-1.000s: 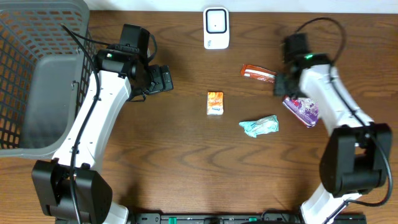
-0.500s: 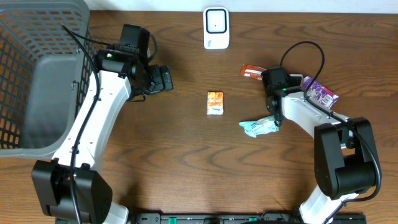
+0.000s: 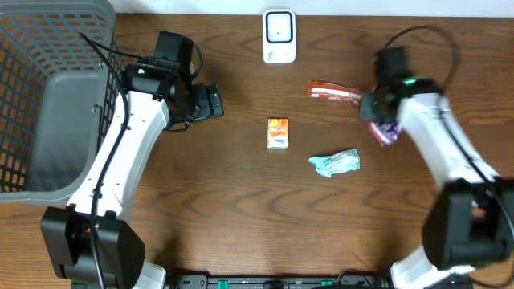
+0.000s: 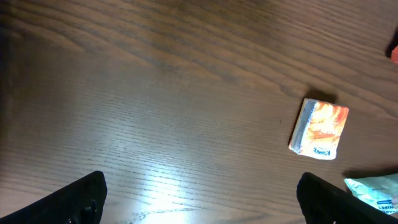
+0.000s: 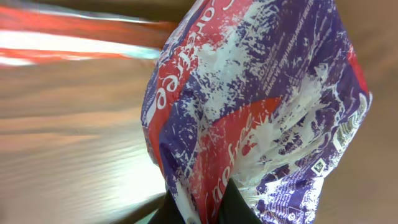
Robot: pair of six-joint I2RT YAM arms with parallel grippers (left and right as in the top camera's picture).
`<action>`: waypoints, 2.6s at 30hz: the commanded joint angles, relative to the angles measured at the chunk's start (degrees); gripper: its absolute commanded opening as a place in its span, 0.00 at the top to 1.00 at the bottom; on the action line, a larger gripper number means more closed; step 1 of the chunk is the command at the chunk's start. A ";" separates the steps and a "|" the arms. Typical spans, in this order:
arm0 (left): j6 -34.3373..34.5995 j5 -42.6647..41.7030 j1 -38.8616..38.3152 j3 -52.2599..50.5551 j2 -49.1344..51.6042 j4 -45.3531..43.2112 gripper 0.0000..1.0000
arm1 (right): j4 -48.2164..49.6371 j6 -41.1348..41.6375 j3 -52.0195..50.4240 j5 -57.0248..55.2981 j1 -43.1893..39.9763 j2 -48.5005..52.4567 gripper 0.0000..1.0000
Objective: Scan the item barcode
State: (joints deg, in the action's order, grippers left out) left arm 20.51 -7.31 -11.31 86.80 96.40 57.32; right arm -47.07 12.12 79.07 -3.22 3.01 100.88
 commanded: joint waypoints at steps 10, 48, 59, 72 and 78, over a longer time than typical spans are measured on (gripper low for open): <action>-0.96 0.52 0.15 -0.39 0.26 0.33 0.02 | -3.67 -11.58 -5.64 60.63 -22.88 0.28 0.99; -0.96 0.52 0.15 -0.39 0.26 0.33 0.02 | 10.97 -10.29 -5.81 28.87 -34.71 0.50 0.01; -0.96 0.55 0.15 -0.39 0.26 0.33 0.02 | 26.82 -10.51 -21.57 33.81 -34.69 0.50 0.06; -0.96 0.55 0.15 -0.39 0.26 0.28 0.02 | 26.64 -9.44 -29.42 36.74 -26.82 0.09 0.24; -0.96 0.52 0.15 -0.39 0.26 0.31 0.02 | 19.76 -7.39 -24.44 35.30 -25.42 -4.09 0.27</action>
State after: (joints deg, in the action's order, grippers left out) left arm 20.51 -7.31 -11.29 86.80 96.40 57.30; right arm -25.82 2.57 51.46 31.66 -22.72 99.61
